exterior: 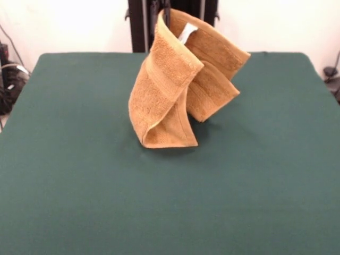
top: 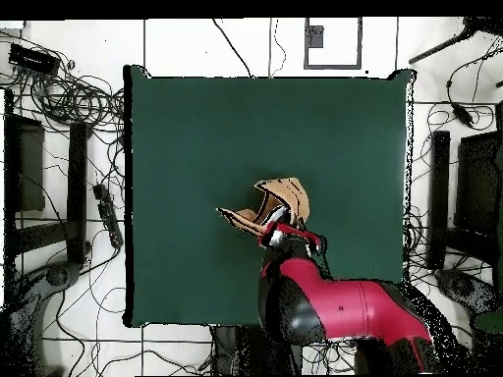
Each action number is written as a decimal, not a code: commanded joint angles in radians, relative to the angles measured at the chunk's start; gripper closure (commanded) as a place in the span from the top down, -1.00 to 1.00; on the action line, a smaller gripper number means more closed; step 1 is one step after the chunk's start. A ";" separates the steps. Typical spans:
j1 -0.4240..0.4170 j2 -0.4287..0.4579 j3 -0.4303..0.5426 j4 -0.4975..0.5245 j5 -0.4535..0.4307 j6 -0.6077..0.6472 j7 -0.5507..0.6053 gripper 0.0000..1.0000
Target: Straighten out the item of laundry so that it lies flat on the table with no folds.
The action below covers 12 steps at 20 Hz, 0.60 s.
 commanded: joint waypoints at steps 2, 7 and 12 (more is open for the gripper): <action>-0.057 -0.026 0.231 0.134 0.016 0.241 -0.140 -1.00; -0.118 -0.022 0.279 0.196 -0.060 0.156 -0.113 -1.00; -0.224 0.013 0.325 0.273 -0.190 0.020 -0.094 -1.00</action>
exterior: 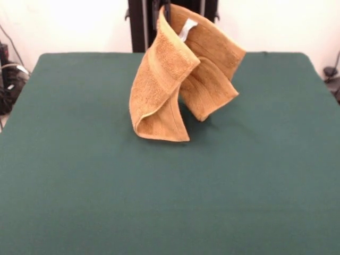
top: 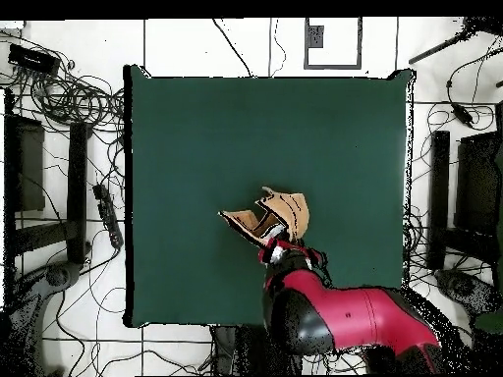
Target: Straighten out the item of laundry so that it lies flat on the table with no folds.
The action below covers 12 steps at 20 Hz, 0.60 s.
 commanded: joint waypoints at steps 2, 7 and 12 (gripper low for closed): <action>-0.135 0.064 0.187 0.200 -0.217 -0.122 -0.090 -1.00; -0.189 0.104 0.113 0.206 -0.418 -0.254 -0.053 -1.00; -0.207 0.155 0.016 0.201 -0.563 -0.309 -0.032 -1.00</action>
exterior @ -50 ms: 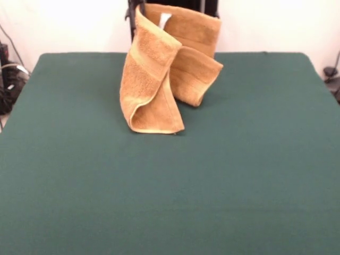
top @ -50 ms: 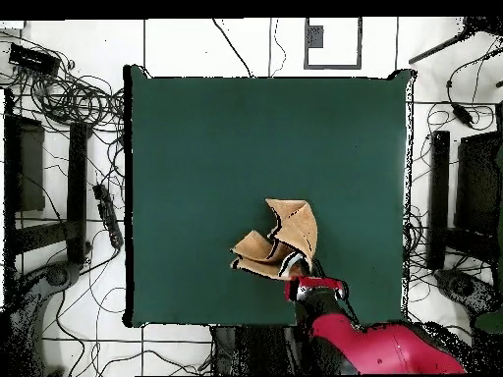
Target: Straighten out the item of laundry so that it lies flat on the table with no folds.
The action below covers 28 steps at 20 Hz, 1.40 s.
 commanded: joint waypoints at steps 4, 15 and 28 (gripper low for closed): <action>0.058 0.163 -0.158 0.050 -0.236 -0.103 -0.049 -1.00; 0.085 0.130 -0.228 0.006 -0.384 -0.012 -0.043 -1.00; -0.638 0.155 0.541 -0.082 -0.021 0.574 -0.856 -1.00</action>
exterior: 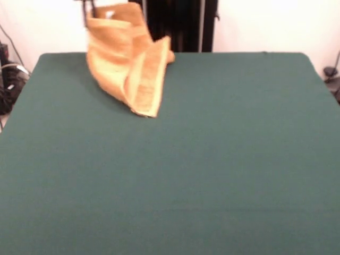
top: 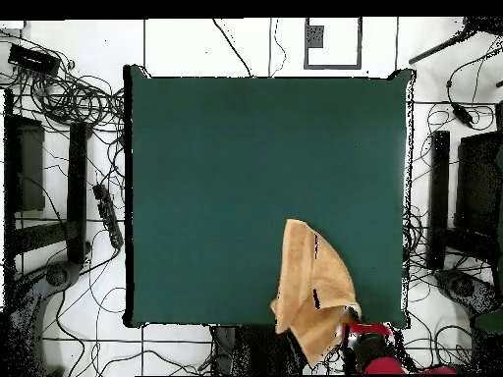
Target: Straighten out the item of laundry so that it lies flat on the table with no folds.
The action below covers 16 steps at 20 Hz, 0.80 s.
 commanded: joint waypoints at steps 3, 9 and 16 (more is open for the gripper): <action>-0.237 0.091 0.446 -0.133 0.321 0.457 -0.796 1.00; -0.220 0.066 0.463 -0.182 0.370 0.543 -0.818 1.00; -0.169 0.017 0.451 -0.208 0.334 0.544 -0.858 1.00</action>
